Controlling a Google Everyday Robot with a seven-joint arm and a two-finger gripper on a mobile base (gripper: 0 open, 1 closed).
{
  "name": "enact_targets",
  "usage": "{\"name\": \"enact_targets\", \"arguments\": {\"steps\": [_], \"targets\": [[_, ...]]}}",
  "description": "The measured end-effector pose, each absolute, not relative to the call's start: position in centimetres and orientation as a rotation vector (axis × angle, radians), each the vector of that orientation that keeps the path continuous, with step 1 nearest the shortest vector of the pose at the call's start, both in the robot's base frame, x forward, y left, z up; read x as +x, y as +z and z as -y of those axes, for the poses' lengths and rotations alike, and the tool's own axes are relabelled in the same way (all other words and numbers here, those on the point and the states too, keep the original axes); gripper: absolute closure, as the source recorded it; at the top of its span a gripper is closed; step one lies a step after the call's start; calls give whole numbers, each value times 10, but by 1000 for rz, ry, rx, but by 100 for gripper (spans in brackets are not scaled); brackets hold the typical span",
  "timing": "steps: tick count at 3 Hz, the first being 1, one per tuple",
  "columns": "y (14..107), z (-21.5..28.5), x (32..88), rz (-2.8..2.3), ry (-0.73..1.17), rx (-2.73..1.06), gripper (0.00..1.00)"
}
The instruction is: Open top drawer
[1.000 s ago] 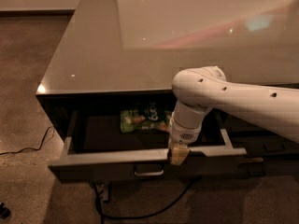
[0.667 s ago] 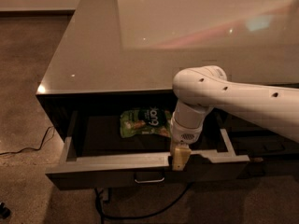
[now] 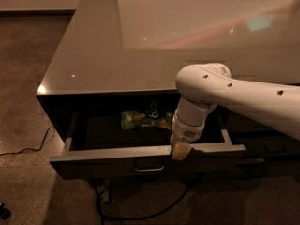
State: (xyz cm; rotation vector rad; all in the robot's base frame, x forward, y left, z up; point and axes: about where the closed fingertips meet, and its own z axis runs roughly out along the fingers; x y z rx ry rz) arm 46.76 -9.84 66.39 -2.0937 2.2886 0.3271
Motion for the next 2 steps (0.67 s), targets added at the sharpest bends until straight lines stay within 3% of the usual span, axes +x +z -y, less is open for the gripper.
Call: {"name": "enact_targets", "arguments": {"steps": [1,2], "targets": [[664,98,468,-2289,327,-2094,11],[664,98,468,-2288,327,-2094,0]]}}
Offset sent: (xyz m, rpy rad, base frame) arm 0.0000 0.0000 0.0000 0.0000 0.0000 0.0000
